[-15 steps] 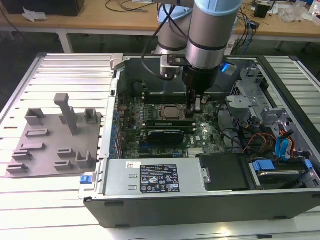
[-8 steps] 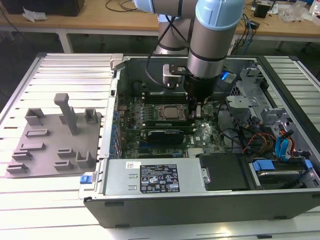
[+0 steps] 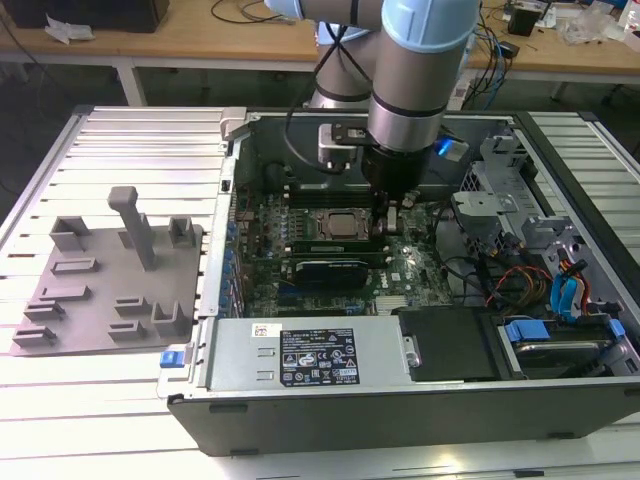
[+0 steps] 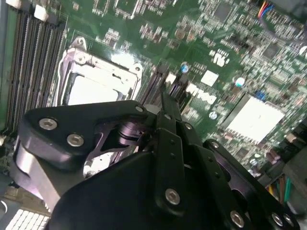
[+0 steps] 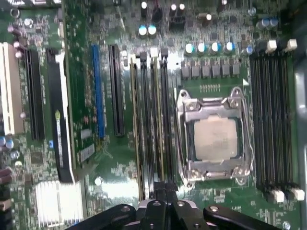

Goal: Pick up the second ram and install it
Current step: 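Press down the second ram until it locks into place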

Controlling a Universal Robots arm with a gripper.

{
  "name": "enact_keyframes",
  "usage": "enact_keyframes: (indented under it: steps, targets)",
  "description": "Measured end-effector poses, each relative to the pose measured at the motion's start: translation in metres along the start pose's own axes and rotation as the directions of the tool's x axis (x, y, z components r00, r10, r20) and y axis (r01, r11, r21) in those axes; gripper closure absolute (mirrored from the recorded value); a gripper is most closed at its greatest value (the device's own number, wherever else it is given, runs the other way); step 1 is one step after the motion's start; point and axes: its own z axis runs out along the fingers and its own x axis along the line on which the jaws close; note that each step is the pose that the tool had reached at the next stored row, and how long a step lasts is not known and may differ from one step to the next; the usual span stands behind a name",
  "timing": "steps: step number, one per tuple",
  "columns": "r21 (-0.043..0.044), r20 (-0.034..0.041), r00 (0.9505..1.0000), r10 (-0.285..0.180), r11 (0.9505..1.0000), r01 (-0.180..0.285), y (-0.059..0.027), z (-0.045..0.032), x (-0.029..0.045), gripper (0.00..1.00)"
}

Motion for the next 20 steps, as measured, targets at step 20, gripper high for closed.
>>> enact_keyframes:
  steps: [20]
  targets:
    - [0.0022, 0.0041, 1.0000, 0.000, 1.0000, 0.000, 0.0616, 0.0013, 0.0044, 0.92]
